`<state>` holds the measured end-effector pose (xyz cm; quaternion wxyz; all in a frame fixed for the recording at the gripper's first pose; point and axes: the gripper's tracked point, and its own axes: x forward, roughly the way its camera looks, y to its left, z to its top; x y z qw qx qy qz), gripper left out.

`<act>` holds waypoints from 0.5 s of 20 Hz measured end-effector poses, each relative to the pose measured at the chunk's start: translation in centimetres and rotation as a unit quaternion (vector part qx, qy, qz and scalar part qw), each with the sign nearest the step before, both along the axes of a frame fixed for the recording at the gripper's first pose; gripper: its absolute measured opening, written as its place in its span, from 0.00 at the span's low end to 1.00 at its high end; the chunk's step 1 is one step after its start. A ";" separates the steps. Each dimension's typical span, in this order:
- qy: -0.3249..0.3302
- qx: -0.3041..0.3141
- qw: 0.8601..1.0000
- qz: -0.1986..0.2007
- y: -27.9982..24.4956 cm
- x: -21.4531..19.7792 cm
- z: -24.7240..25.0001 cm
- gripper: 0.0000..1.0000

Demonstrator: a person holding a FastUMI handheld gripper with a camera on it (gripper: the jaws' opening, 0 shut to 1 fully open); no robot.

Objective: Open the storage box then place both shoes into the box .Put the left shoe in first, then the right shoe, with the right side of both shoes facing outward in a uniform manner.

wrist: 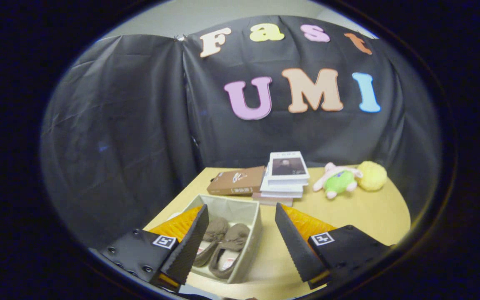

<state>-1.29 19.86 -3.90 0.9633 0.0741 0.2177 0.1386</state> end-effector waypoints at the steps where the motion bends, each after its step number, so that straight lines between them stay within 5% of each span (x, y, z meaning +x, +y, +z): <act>1: -0.021 -0.002 1.000 -0.011 -1.4 0.1 1.1 1.00; 10: -0.154 -0.058 0.983 -0.086 -13.0 -2.0 7.7 1.00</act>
